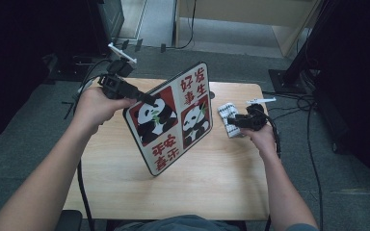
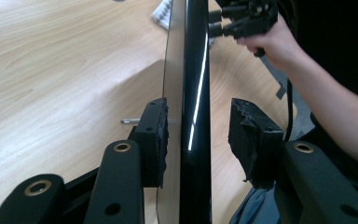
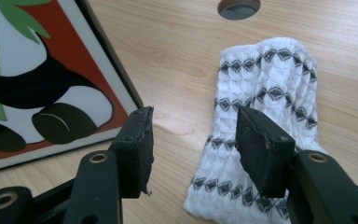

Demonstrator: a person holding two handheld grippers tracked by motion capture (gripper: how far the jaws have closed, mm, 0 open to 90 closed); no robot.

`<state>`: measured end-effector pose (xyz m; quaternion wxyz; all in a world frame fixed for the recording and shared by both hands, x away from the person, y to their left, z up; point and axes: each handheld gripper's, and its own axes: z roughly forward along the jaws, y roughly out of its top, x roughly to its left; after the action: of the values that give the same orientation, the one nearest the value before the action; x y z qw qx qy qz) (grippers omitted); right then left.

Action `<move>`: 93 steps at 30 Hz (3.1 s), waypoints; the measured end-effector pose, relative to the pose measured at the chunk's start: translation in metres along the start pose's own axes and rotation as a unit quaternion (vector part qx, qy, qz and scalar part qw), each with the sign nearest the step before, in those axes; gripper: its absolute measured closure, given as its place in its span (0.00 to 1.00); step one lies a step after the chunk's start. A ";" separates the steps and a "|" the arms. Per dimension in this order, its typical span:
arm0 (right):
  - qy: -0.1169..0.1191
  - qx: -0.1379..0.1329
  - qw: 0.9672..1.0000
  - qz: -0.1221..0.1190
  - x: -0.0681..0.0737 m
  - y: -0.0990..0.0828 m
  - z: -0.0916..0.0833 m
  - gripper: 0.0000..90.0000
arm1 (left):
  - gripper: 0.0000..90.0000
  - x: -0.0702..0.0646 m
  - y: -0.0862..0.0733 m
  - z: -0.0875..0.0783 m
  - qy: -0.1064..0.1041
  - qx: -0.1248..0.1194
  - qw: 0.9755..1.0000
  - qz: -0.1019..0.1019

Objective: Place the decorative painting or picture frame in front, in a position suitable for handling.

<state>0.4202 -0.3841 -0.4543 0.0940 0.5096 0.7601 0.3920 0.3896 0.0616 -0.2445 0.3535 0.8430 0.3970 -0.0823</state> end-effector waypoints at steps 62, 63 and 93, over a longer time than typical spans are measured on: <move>-0.128 0.006 0.992 -0.005 -0.032 -0.013 0.053 0.81 | 0.56 0.011 -0.110 0.017 -0.019 -0.099 0.995 -0.013; -0.129 0.009 0.992 -0.004 -0.031 -0.012 0.054 0.82 | 0.56 0.011 -0.111 0.017 -0.019 -0.100 0.995 -0.015; -0.004 -0.006 1.000 0.027 -0.005 0.029 -0.005 0.87 | 0.63 0.023 -0.122 0.033 -0.021 -0.132 0.991 -0.005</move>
<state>0.4399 -0.3855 -0.4327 0.0894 0.5313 0.7434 0.3964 0.3212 0.1065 -0.3432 0.4698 0.7847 0.4014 -0.0485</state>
